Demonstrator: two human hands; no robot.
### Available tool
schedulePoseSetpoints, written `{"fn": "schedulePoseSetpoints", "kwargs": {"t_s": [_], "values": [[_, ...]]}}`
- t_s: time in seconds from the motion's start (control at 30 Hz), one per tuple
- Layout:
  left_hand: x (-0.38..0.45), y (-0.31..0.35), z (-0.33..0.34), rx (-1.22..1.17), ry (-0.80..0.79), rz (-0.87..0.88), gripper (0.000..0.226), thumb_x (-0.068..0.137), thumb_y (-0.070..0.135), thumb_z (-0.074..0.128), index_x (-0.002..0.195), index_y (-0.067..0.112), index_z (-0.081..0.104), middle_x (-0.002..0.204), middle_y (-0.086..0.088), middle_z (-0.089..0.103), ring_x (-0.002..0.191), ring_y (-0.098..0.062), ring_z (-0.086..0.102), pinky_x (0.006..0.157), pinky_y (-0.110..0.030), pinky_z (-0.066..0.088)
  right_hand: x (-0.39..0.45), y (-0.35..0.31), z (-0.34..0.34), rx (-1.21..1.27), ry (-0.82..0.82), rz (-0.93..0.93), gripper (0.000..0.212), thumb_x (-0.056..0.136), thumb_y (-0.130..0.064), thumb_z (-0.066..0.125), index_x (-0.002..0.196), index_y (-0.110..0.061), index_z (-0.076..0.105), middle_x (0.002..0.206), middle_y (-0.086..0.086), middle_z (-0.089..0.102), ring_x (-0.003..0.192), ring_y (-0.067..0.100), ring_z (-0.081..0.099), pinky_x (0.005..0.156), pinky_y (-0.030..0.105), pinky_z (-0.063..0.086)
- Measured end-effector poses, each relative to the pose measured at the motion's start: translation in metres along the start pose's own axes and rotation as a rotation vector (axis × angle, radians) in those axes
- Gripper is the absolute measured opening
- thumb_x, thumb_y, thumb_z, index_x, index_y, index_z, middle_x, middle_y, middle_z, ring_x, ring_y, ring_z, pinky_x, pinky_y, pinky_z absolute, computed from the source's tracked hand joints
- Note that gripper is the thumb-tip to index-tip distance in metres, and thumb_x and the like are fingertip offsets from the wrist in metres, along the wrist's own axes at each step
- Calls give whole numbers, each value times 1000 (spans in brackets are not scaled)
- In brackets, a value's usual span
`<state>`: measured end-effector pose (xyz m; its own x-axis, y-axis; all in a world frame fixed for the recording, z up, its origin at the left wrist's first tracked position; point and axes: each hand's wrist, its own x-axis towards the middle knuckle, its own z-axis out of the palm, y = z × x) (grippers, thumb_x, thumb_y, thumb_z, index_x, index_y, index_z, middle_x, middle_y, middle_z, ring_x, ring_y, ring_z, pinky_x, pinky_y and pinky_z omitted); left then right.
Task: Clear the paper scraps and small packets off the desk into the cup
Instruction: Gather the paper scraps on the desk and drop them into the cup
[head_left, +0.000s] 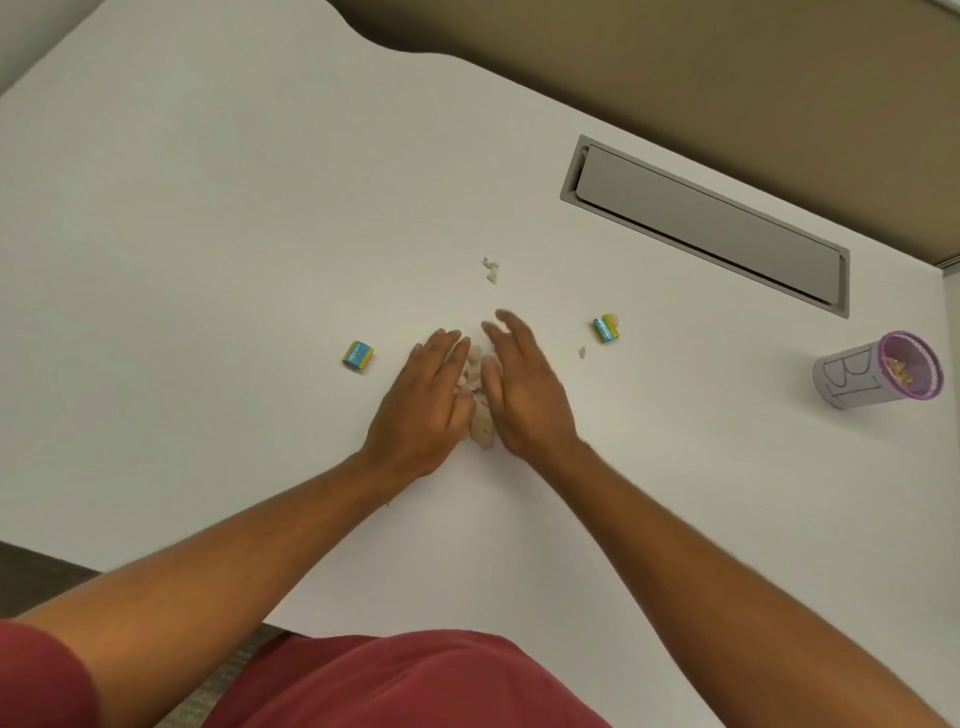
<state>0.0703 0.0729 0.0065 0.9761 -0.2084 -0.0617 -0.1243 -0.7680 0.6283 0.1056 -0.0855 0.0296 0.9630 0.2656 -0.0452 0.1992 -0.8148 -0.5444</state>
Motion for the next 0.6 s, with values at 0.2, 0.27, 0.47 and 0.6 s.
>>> {"fn": "schedulePoseSetpoints", "kwargs": {"t_s": [0.2,0.27,0.47,0.6], "values": [[34,0,-14,-103,94,-64,54,109,18,41,161,4,39,170,-14,35,161,-27,28,132,-42,26,86,11,-21,-176,-143,-62,58,108,-29,41,159,-7,27,170,12,18,155,31,20,126,40,20],[50,1,-17,-140,106,-97,53,111,15,42,163,6,36,173,-11,31,162,-24,26,131,-38,26,101,18,-19,-207,-260,-60,62,110,-35,36,162,-7,16,172,10,6,159,29,5,129,42,11],[68,-8,-19,-170,30,-168,57,113,15,35,168,9,23,177,-7,22,164,-19,17,131,-31,15,67,14,-6,-159,-331,-49,58,112,-36,26,162,-7,17,172,7,6,160,23,1,130,44,8],[43,-14,-13,-129,-32,-72,55,113,11,39,166,6,25,175,-10,26,165,-21,17,133,-32,12,12,8,1,-65,-314,-74,53,112,-29,28,161,-9,24,172,5,14,159,19,6,130,38,7]]}}
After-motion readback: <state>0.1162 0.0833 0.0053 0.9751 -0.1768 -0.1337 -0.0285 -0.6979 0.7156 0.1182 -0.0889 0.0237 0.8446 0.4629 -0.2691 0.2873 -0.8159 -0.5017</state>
